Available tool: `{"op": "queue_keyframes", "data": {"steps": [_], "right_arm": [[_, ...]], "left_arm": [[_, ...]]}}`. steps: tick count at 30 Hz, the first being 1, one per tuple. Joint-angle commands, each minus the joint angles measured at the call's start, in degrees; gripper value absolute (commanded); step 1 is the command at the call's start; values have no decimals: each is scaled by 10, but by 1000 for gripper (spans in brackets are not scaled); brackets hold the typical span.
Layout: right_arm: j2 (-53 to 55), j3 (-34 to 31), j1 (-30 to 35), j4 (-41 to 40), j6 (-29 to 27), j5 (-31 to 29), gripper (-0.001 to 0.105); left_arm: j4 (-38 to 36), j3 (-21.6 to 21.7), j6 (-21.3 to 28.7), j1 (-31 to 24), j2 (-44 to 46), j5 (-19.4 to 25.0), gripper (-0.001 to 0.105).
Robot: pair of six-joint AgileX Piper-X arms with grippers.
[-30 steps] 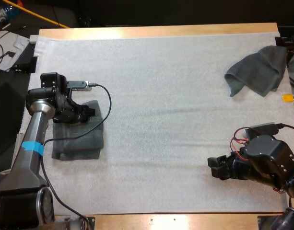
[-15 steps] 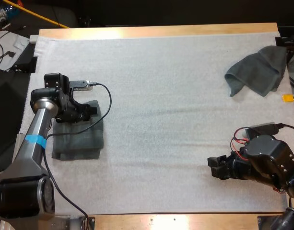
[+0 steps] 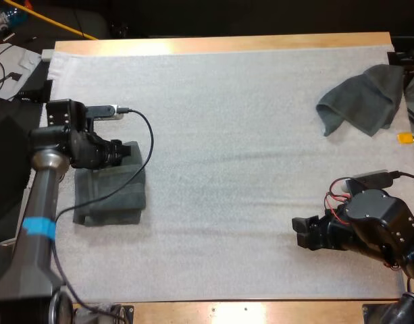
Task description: Pick towel from pile, fold and stack
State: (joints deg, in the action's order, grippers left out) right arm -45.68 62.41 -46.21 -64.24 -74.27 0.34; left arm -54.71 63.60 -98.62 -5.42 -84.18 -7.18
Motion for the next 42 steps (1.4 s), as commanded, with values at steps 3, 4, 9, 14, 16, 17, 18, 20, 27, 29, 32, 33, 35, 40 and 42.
{"op": "queue_keyframes", "data": {"steps": [3,4,9,14,16,17,18,20,27,29,32,33,35,40,42], "right_arm": [[0,2,-1,24,-28,-37,67],[-3,2,-1,29,-34,-45,67],[-29,3,23,59,-67,-68,67],[-62,2,101,79,-101,-53,67],[-72,4,139,81,-115,-47,67],[-78,4,179,80,-129,-42,67],[-79,3,168,83,-122,-44,67],[-80,1,177,88,-120,-45,67],[-93,0,318,86,-151,-28,67],[-94,-1,361,81,-162,-25,66],[-92,0,422,74,-175,-20,66],[-91,-2,440,70,-181,-20,67],[-83,-2,470,64,-190,-19,66],[-47,-3,503,47,-214,-22,67],[-25,-3,503,39,-223,-25,67]], "left_arm": [[-25,1,-6,1,87,-4,61],[-30,1,-6,0,103,-5,61],[-61,0,-5,-1,168,-3,61],[-80,-3,-2,-2,221,-4,61],[-86,-3,-2,-2,238,-6,61],[-90,-4,-1,-3,253,-7,61],[-90,-2,-2,2,245,-5,61],[-91,-1,-2,11,242,-4,61],[-100,0,1,46,258,-2,61],[-102,1,4,53,260,0,61],[-105,0,6,56,263,-1,61],[-104,0,7,57,266,0,61],[-107,1,10,58,272,2,61],[-112,1,18,63,295,16,61],[-115,1,22,65,311,24,61]]}}
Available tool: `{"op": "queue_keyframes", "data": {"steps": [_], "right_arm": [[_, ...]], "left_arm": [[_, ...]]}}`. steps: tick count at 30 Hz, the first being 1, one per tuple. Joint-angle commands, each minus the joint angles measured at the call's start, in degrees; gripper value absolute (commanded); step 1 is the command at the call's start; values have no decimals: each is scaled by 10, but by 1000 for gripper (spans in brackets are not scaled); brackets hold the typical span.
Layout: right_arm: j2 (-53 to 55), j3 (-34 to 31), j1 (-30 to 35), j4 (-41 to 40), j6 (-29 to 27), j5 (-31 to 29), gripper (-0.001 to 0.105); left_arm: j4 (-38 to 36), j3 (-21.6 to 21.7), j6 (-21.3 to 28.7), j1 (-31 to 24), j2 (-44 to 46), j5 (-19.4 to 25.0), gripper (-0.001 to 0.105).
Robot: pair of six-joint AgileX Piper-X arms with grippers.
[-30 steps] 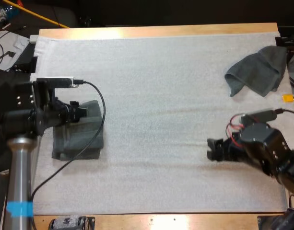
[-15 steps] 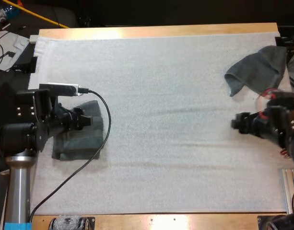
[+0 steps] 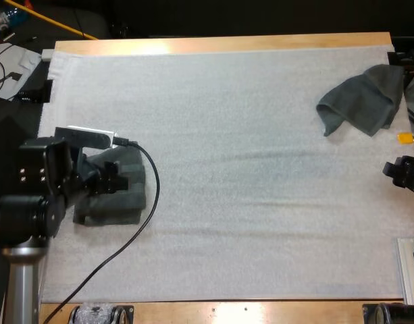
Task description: Pick towel from pile, fold and stack
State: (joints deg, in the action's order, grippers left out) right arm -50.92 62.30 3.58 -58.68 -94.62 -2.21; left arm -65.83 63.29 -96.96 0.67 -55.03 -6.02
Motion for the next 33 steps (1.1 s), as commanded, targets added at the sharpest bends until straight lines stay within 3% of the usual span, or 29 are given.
{"op": "queue_keyframes", "data": {"steps": [1,12,25,27,33], "right_arm": [[26,0,3,-10,-19,-1,67],[129,2,-2,-45,-58,-6,66],[294,3,-4,-113,-63,4,66],[286,2,-3,-103,-62,0,66],[361,3,-2,-148,-61,5,66]], "left_arm": [[-5,3,3,3,24,8,61],[-24,2,12,3,153,34,61],[-69,-3,21,2,308,43,61],[-61,-18,16,2,305,35,61],[-81,-79,16,3,423,33,61]]}}
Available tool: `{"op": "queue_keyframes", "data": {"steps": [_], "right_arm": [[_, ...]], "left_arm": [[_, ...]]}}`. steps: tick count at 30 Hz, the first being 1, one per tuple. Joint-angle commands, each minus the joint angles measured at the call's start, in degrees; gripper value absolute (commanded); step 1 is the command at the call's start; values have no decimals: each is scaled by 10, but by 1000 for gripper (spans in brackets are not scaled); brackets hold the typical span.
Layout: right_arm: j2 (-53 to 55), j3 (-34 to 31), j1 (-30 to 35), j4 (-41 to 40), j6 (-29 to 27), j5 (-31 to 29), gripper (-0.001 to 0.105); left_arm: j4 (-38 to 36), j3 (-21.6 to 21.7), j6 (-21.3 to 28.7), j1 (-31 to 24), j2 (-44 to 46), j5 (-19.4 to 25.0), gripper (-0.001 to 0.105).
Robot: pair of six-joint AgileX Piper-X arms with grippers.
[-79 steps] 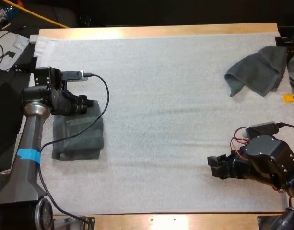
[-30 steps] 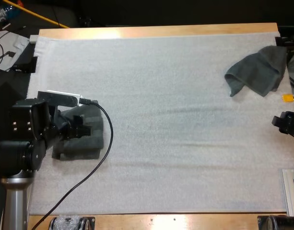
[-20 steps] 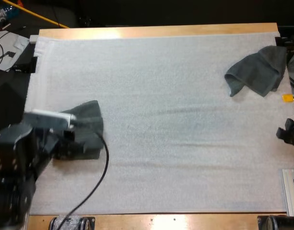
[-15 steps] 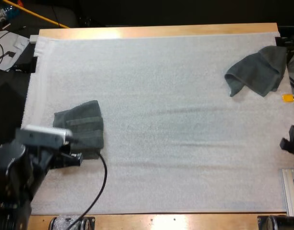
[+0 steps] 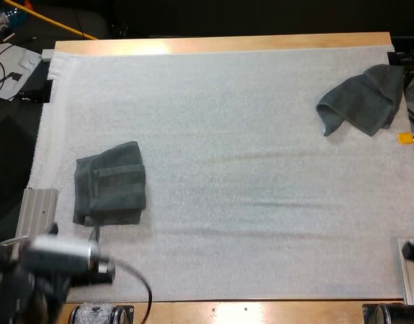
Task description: Pick towel from pile, fold and stack
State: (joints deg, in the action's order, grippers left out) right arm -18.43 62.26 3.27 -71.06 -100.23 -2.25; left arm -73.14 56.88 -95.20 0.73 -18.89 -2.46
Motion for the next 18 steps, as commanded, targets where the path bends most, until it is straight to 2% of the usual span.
{"op": "queue_keyframes", "data": {"steps": [1,14,18], "right_arm": [[48,3,1,-32,-5,6,66],[198,-5,-1,-92,-4,14,66],[221,-10,0,-96,-3,14,66]], "left_arm": [[-14,-19,-2,3,76,-3,61],[-124,-32,12,1,254,-10,61],[-144,-33,14,1,279,-9,61]]}}
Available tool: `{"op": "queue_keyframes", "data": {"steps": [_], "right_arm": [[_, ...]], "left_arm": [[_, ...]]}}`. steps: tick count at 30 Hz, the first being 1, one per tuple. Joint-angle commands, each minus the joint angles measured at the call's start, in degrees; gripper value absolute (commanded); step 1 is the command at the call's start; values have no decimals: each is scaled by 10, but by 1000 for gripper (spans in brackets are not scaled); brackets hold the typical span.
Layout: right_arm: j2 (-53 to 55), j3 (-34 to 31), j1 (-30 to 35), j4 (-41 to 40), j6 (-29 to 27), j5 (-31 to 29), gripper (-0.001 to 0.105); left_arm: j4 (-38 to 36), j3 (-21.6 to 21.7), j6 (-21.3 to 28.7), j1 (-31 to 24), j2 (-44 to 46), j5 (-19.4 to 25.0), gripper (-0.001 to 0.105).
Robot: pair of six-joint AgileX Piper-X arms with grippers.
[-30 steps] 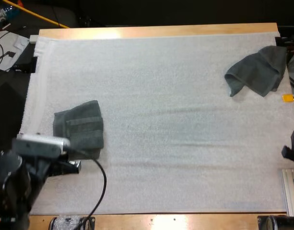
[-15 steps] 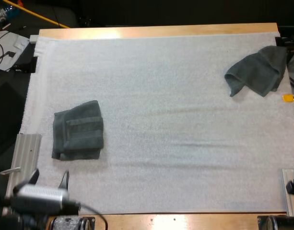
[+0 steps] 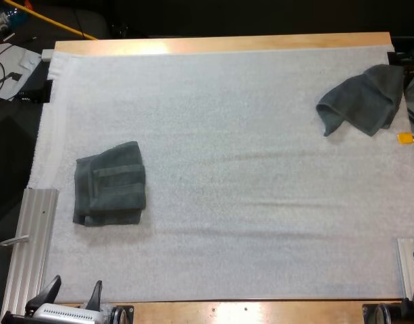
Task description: Pick towel from pile, fold and stack
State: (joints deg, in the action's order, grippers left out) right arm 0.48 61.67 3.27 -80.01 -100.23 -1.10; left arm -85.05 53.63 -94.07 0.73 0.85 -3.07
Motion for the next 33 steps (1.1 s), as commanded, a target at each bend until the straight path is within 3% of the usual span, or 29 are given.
{"op": "queue_keyframes", "data": {"steps": [1,7,21,33], "right_arm": [[26,0,1,-4,-3,1,66],[24,-12,1,30,-5,5,67],[26,-119,1,172,-6,8,66],[25,-205,1,197,-6,2,66]], "left_arm": [[-21,-1,2,1,77,-2,61],[-4,-13,4,-1,77,-3,60],[180,-99,2,-1,78,-5,60],[221,-177,3,1,83,-3,60]]}}
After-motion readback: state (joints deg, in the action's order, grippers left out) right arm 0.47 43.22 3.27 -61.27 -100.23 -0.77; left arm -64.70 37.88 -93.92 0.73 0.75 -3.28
